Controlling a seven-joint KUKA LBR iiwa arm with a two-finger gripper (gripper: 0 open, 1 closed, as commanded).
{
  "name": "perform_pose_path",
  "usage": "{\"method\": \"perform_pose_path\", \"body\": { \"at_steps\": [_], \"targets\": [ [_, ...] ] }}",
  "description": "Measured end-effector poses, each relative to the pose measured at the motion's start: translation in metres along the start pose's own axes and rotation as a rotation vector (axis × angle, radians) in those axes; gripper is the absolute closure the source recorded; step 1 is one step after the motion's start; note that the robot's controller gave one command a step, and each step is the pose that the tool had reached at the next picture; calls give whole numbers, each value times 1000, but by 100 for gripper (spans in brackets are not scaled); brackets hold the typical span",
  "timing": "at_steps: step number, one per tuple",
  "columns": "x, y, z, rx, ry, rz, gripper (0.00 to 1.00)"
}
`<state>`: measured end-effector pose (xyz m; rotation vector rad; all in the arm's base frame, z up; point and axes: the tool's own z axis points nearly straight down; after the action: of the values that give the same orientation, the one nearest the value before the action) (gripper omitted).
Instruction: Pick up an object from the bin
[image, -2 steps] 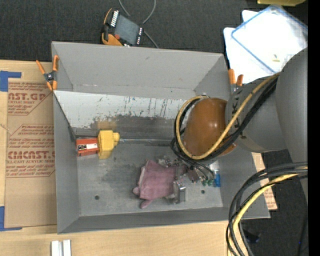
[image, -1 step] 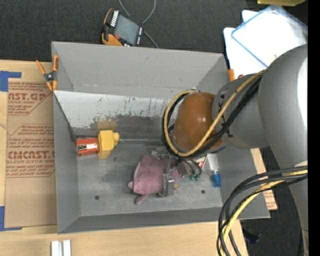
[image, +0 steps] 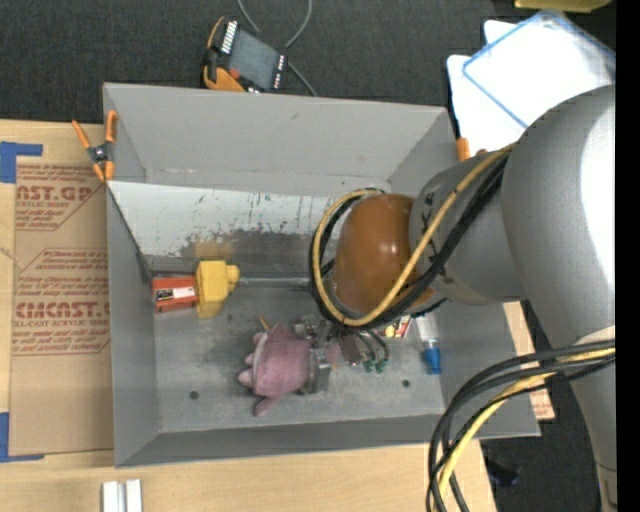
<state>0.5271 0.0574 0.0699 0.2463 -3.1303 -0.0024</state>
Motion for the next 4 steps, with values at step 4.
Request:
{"method": "perform_pose_path", "body": {
  "at_steps": [4],
  "targets": [
    [2,1,-81,0,4,-1,100]
  ]
}}
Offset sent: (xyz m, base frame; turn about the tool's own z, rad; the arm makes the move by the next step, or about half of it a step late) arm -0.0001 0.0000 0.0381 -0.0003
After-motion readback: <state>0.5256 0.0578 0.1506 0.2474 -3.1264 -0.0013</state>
